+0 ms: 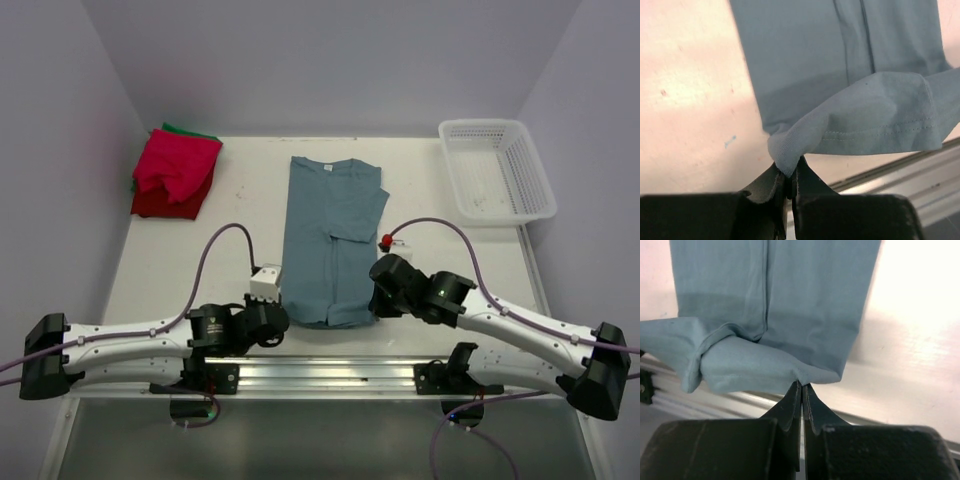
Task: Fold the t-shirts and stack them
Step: Fold the tshirt
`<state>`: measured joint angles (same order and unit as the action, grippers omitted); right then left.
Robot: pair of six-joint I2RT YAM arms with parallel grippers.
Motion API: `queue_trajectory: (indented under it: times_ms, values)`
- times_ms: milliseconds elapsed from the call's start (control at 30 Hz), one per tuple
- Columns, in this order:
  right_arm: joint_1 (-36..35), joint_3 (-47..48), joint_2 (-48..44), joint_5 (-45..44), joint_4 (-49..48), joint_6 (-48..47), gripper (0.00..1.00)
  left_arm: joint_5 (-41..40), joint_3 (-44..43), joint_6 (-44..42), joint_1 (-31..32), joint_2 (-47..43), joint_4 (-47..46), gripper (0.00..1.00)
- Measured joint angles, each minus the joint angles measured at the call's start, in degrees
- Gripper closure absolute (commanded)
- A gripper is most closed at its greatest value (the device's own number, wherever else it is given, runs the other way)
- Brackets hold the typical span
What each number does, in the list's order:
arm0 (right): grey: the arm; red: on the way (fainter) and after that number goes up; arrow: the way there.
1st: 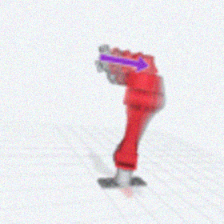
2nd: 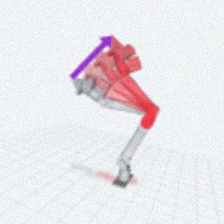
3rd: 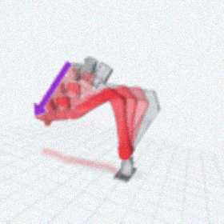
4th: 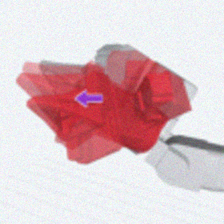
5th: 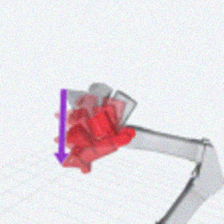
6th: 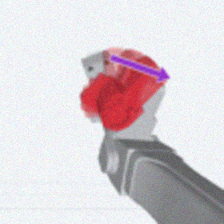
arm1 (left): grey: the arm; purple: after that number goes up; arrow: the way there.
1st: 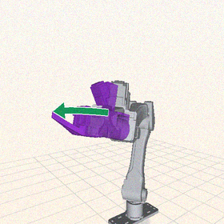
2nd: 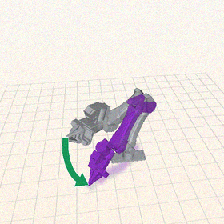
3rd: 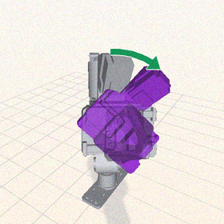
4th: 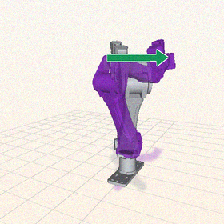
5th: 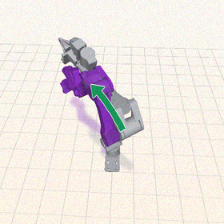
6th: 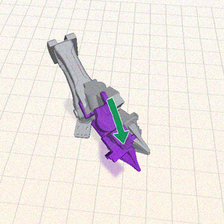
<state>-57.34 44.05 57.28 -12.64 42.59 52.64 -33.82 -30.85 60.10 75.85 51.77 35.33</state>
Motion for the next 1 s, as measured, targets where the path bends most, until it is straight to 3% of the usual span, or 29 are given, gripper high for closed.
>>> queue_trajectory:
  times_ms: [233,433,833,900,933,967,1000]
  values:
    - [5.53,3.02,6.27,-4.17,-2.4,-6.19,1.0,-1.6,-0.28,-13.18,-10.01,1.97,-10.73,1.0]
    - [13.0,4.24,11.45,-4.37,-6.8,-11.19,1.0,0.59,-1.38,-23.45,-17.94,9.42,-22.53,1.0]
    - [21.79,16.52,31.54,-2.73,-14.62,-19.45,1.0,8.61,-8.74,-35.36,-29.44,25.51,-39.76,1.0]
    - [24.06,22.84,37.73,-2.89,-14.64,-20.35,0.6,11.13,-12.09,-36.89,-33.55,30.23,-41.9,1.0]
    - [25.38,27.69,41.9,-3.65,-14.23,-21.16,0.44,12.15,-15.17,-37.62,-35.87,33.53,-41.94,0.68]
    - [26.47,33.29,46.21,-4.61,-13.49,-21.94,0.17,13.2,-19.21,-38.47,-38.29,37.48,-41.64,0.36]
    - [27.58,40.37,51.45,-6.23,-11.02,-22.73,0.07,13.73,-25.18,-38.56,-40.63,42.27,-39.78,0.05]
